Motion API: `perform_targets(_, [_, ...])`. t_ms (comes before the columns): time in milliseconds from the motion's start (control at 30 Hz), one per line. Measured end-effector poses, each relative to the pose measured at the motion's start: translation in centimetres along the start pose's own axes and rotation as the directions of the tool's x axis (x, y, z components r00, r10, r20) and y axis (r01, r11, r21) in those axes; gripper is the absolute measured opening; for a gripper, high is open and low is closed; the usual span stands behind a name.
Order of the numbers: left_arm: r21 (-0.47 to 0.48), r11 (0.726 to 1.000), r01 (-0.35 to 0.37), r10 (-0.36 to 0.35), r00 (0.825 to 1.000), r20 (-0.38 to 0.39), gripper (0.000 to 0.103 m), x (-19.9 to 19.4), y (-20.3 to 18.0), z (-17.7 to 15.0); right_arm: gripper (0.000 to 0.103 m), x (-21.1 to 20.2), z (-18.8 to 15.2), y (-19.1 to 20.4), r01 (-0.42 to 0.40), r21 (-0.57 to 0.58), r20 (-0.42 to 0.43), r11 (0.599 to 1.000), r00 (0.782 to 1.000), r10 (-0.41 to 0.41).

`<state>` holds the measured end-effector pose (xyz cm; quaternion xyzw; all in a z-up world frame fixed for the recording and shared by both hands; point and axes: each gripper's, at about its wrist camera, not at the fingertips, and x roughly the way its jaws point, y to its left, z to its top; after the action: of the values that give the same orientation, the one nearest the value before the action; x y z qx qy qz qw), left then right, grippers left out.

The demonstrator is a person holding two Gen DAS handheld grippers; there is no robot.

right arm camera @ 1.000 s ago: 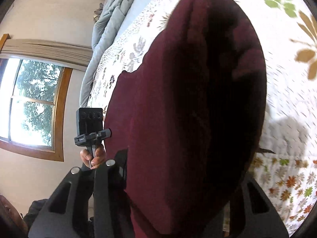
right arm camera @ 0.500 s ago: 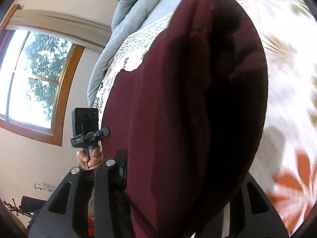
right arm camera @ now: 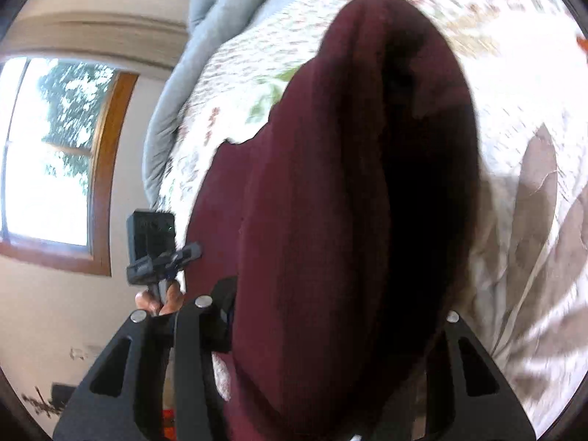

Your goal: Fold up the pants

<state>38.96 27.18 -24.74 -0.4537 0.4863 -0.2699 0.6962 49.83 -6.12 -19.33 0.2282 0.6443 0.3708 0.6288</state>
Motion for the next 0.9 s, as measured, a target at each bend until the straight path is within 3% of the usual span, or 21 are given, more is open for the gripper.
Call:
perform_targets(100, [0.006,1.0,-0.002,0.002,1.0,0.001,0.036,0.7,0.1,-0.4,0.056,1.2,-0.1,-2.1,-0.001,0.043,0.002,0.999,1.0,0.001])
perform_targets(200, [-0.001,1.0,-0.017,0.017,1.0,0.018,0.042,0.1,-0.3,-1.1,0.064,1.0,-1.0,-1.1,0.002,0.042,0.033,0.999,0.999,-0.004])
perform_targets(300, [0.019,0.993,-0.121,0.118,0.987,0.113,0.063,-3.1,-1.3,-1.5,0.069,-1.1,-1.3,-1.6,0.035,0.069,0.092,0.997,0.995,-0.041])
perform_targets(367, [0.049,0.983,-0.178,0.165,0.967,0.194,0.064,-5.6,-2.5,-2.5,0.069,-3.7,-1.0,-2.1,0.07,0.092,0.165,0.993,0.983,-0.084])
perform_targets(433, [0.123,0.976,-0.18,0.147,0.96,0.237,0.064,-7.1,-5.1,-4.6,0.064,-7.4,-1.5,-1.2,0.091,0.088,0.273,0.992,0.955,-0.112])
perform_targets(467, [0.165,0.976,-0.145,0.103,0.966,0.238,0.064,-7.2,-6.4,-5.7,0.062,-8.5,-2.0,-0.4,0.049,0.062,0.304,0.997,0.95,-0.066])
perform_targets(533, [0.218,0.975,-0.048,-0.002,0.975,0.224,0.068,-6.5,-8.5,-7.6,0.061,-9.3,-4.4,2.9,-0.12,-0.038,0.329,0.992,0.936,0.126])
perform_targets(600, [0.229,0.972,0.043,-0.083,0.983,0.166,0.07,-4.6,-9.0,-8.7,0.059,-7.8,-6.2,4.9,-0.134,-0.096,0.28,0.986,0.947,0.156])
perform_targets(667, [0.202,0.978,0.044,-0.071,0.989,0.127,0.07,-1.9,-8.1,-9.1,0.056,-5.3,-7.3,5.0,-0.121,-0.092,0.216,0.988,0.967,0.138])
perform_targets(700, [0.184,0.982,0.04,-0.062,0.992,0.112,0.07,-1.0,-7.4,-9.2,0.05,-3.0,-7.7,4.5,-0.062,-0.073,0.177,0.995,0.981,0.074])
perform_targets(733, [0.159,0.987,0.019,-0.035,0.994,0.104,0.07,0.1,-6.7,-9.2,0.032,-1.8,-7.9,3.2,0.002,-0.045,0.156,0.999,0.988,0.005])
perform_targets(767, [0.14,0.99,0.014,-0.028,0.995,0.1,0.07,0.5,-6.0,-9.3,0.02,-1.2,-8.1,1.6,0.045,-0.023,0.142,0.999,0.989,-0.042])
perform_targets(800, [0.117,0.993,0.028,-0.04,0.994,0.098,0.07,0.8,-5.3,-9.4,0.002,-1.4,-8.4,0.4,0.045,-0.001,0.141,0.999,0.989,-0.045])
perform_targets(867, [0.102,0.993,0.055,-0.066,0.992,0.108,0.07,0.2,-4.7,-9.7,0.002,-1.7,-8.5,-0.6,0.007,0.04,0.151,0.999,0.988,-0.013])
perform_targets(900, [0.092,0.994,0.058,-0.068,0.992,0.108,0.07,-0.1,-4.8,-9.7,0.014,-2.5,-8.8,-0.3,-0.003,0.04,0.168,0.999,0.986,-0.004])
